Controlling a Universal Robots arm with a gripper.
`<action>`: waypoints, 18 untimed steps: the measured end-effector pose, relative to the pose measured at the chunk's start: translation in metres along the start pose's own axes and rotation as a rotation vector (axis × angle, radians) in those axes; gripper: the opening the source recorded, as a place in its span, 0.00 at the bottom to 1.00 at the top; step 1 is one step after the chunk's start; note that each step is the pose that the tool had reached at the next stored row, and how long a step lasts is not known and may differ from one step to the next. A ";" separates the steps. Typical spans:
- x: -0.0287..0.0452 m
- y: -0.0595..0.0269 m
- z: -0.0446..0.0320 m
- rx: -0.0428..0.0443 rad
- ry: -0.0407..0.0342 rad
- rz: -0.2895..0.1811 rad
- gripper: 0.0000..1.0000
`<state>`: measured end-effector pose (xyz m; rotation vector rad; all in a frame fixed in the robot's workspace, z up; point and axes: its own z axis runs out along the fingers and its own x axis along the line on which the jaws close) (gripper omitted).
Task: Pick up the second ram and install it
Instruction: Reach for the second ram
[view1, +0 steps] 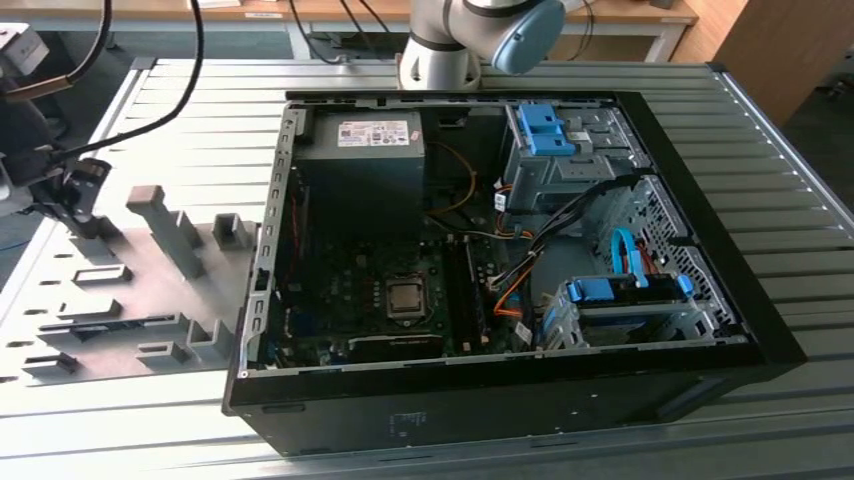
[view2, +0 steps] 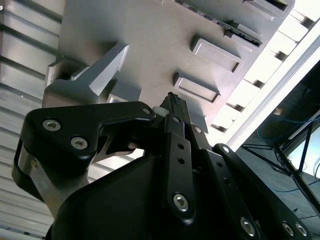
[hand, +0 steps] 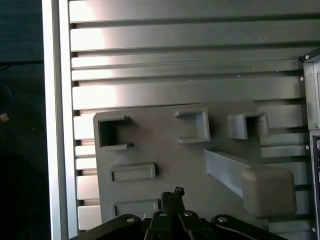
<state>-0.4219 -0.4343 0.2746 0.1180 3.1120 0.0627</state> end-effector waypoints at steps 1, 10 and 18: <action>0.0000 -0.0002 0.0019 0.0000 0.0000 0.000 0.10; 0.0009 -0.0189 0.0075 0.0043 -0.0003 0.000 0.10; -0.0015 -0.0526 0.0132 0.0073 0.0000 0.000 0.10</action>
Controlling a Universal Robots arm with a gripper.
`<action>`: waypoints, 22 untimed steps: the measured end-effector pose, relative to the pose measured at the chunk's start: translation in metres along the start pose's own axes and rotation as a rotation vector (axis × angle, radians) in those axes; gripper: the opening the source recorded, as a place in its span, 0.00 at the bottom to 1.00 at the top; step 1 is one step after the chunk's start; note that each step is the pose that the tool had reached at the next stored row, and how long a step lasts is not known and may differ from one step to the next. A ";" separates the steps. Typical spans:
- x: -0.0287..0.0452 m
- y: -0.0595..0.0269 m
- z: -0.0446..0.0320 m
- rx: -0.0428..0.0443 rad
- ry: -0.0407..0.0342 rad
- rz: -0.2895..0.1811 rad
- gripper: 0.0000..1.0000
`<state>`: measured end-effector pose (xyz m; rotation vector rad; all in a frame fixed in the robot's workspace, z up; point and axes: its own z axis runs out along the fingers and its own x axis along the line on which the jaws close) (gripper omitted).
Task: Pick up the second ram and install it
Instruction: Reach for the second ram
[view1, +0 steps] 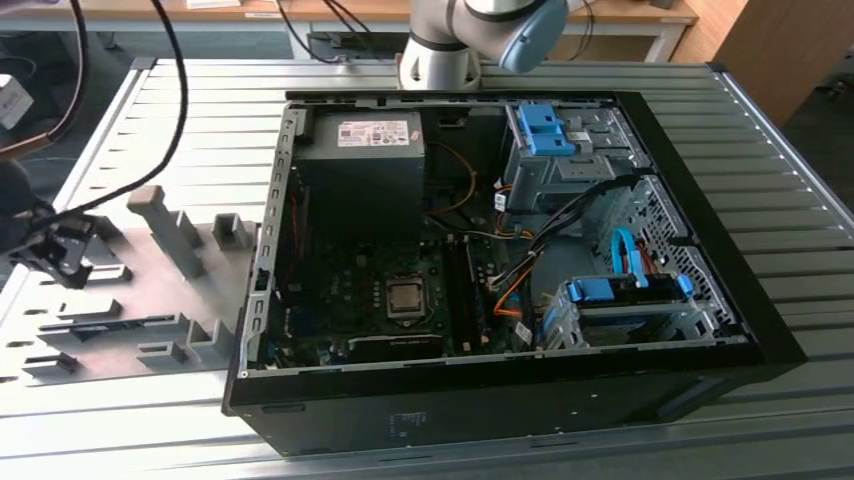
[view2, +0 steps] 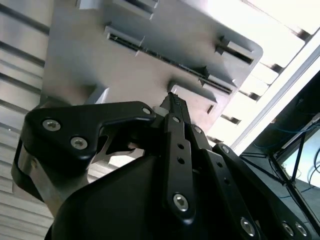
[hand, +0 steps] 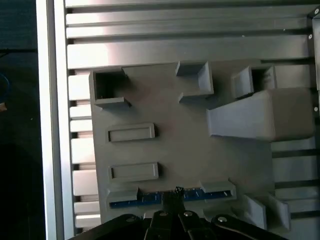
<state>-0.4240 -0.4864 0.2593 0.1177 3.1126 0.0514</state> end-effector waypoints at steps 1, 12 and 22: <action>-0.0003 -0.0031 0.0009 0.0007 -0.0001 0.000 0.10; -0.0164 -0.0130 0.0121 0.0223 -0.0014 -0.003 0.10; -0.0125 -0.0106 0.0252 0.0497 -0.0032 -0.011 0.10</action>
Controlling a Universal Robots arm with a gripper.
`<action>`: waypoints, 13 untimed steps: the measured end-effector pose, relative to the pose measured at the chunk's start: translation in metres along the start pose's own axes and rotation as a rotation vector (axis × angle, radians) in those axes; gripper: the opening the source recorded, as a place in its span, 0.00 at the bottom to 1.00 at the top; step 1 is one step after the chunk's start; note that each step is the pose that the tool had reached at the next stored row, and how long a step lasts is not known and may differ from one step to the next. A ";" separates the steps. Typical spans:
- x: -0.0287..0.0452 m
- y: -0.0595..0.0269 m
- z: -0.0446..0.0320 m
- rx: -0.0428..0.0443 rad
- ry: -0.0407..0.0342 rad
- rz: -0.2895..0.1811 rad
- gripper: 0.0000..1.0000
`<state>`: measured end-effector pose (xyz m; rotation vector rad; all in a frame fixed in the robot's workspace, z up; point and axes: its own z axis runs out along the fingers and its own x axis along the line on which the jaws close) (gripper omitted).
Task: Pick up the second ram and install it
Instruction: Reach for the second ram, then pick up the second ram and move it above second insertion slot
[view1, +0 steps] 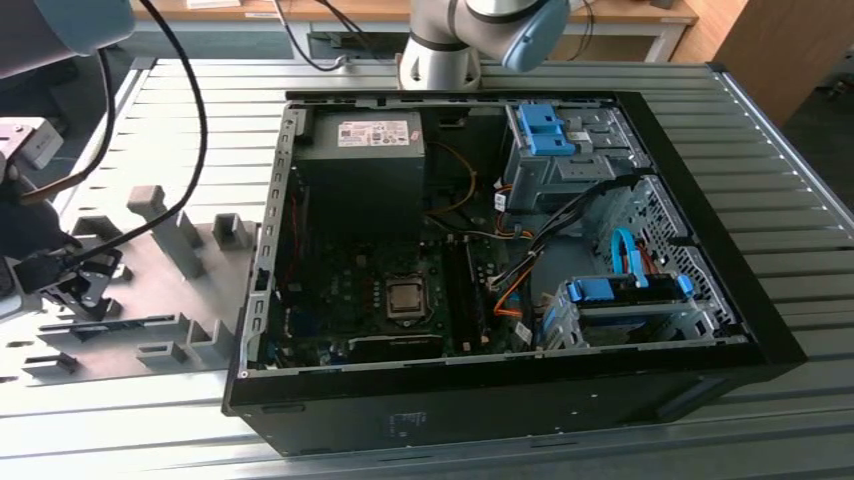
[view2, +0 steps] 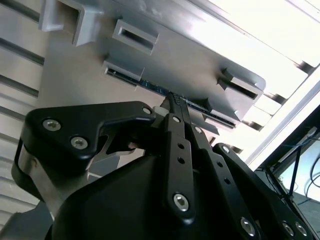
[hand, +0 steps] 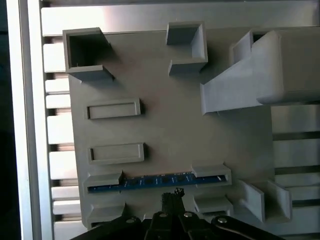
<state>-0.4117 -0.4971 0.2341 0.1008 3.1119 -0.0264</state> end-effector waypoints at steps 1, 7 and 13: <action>0.0011 0.0004 0.0009 0.0001 0.0000 0.000 0.10; 0.0014 0.0008 0.0021 0.0006 -0.0002 0.000 0.10; 0.0014 0.0008 0.0023 0.0006 -0.0001 0.000 0.10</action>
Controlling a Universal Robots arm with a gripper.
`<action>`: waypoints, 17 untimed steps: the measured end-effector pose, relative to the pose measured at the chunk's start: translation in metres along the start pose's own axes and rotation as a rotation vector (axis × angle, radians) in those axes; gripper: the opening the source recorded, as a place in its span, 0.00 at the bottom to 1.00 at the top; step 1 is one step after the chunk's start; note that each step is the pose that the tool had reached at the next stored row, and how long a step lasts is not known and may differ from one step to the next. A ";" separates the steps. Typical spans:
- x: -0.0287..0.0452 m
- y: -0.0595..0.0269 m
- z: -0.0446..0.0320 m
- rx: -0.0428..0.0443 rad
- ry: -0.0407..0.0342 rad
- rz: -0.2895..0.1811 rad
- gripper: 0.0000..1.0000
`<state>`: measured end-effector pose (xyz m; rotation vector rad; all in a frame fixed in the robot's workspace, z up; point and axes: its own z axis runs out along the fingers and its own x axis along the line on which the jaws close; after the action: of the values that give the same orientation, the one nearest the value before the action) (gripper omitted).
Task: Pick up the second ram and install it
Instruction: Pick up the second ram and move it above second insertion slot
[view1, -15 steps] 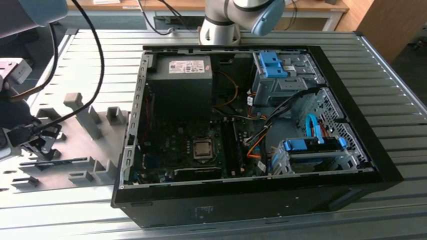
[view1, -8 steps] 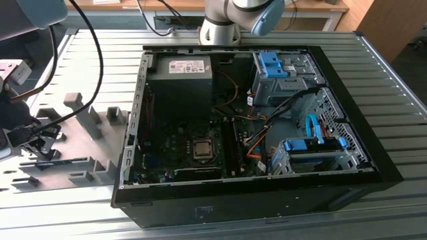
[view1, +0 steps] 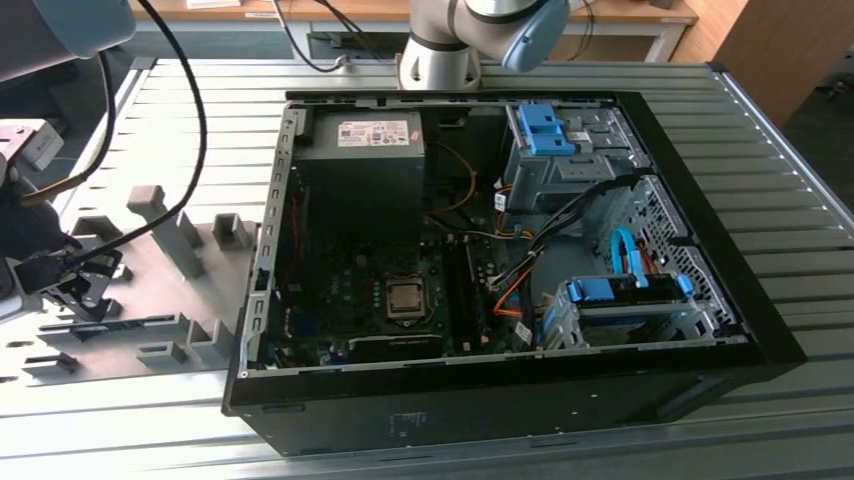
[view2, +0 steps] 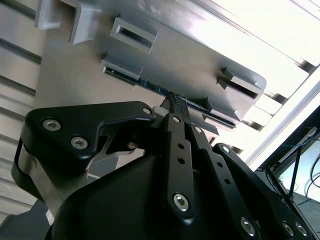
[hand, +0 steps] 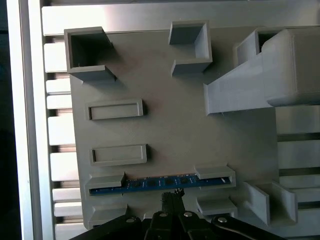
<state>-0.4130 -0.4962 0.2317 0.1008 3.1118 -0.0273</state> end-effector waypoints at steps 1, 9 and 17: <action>0.0000 0.0000 0.0000 0.0000 0.0000 0.000 0.10; 0.0000 0.0000 0.0001 -0.0022 -0.0013 -0.077 0.10; 0.0000 0.0000 0.0002 -0.0062 -0.0036 -0.216 0.10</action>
<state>-0.4129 -0.4962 0.2316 -0.2349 3.1029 -0.0225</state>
